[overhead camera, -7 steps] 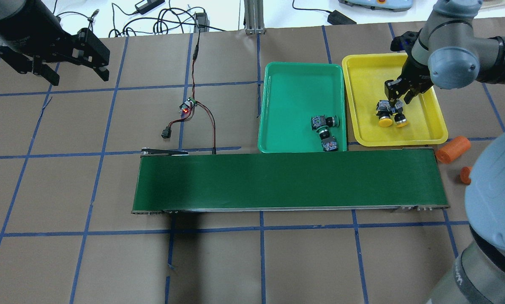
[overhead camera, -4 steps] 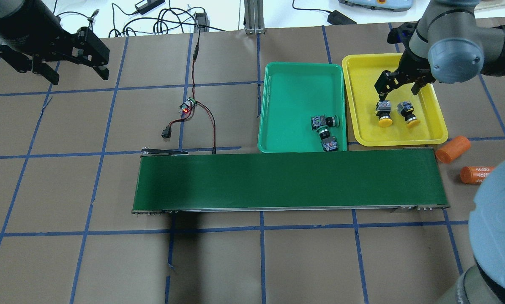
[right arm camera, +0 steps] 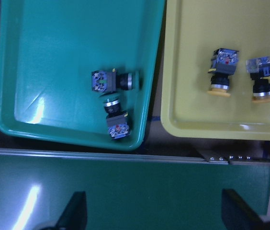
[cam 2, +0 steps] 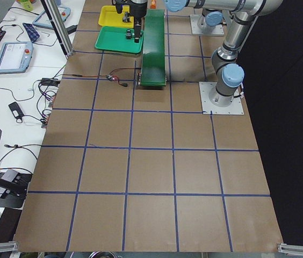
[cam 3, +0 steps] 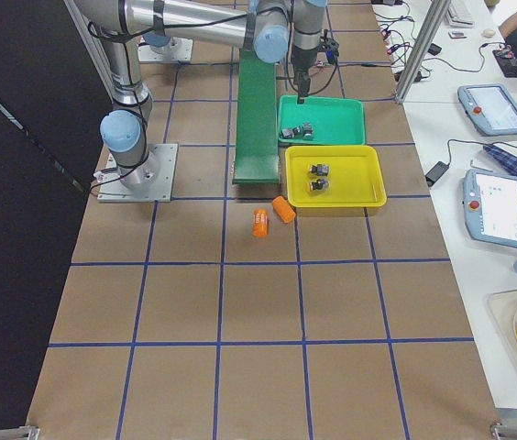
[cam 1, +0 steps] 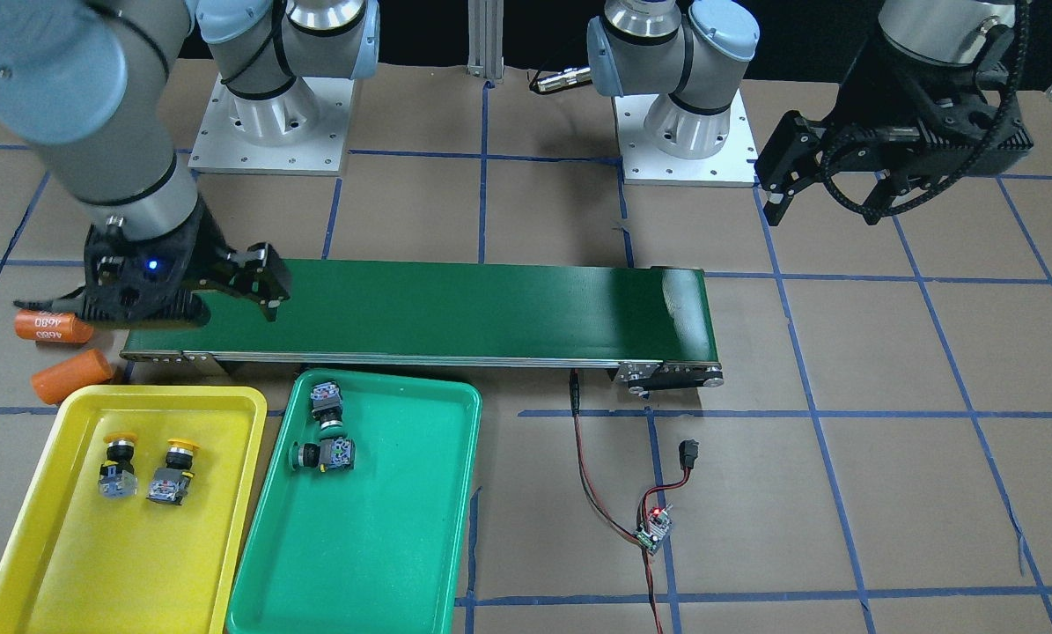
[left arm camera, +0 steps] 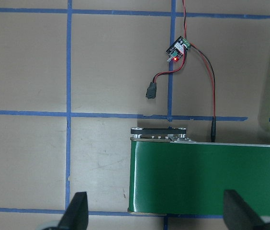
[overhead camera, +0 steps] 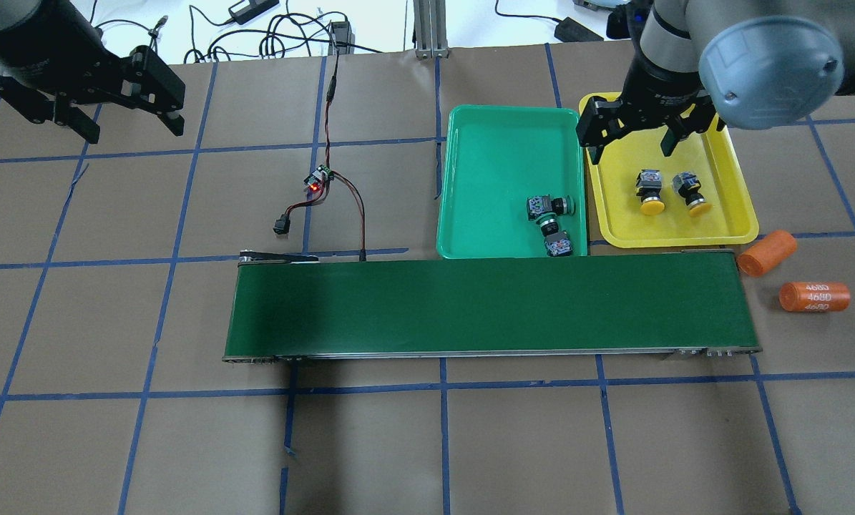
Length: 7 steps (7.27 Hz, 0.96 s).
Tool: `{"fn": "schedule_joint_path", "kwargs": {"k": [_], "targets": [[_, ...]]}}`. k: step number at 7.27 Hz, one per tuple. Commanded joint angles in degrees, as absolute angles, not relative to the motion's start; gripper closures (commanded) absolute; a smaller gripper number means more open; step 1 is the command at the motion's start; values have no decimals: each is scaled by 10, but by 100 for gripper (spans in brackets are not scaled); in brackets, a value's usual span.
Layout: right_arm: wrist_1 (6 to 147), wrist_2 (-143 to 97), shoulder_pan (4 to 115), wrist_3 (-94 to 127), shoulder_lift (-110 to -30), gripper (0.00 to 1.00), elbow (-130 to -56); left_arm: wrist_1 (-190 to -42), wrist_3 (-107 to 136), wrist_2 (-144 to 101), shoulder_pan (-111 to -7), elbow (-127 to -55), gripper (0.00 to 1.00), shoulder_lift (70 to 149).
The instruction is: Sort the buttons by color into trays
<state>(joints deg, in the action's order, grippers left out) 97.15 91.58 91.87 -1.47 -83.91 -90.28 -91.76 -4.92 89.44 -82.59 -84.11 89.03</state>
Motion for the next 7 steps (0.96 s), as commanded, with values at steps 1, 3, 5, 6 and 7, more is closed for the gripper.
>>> {"fn": "schedule_joint_path", "kwargs": {"k": [1,3,5,6,7], "targets": [[913,916,966,37,-913,0,-901,-918,-50,896,-825,-841,0,890],[848,909,969,58,-920,0,-871,-918,-50,895,-825,-841,0,890],[839,904,968,58,-922,0,-868,-918,-49,895,-825,-841,0,890],[839,904,968,58,-919,0,-867,-918,-49,895,-826,-841,0,890],[839,904,968,57,-919,0,-867,-918,-49,895,-826,-841,0,890]]}}
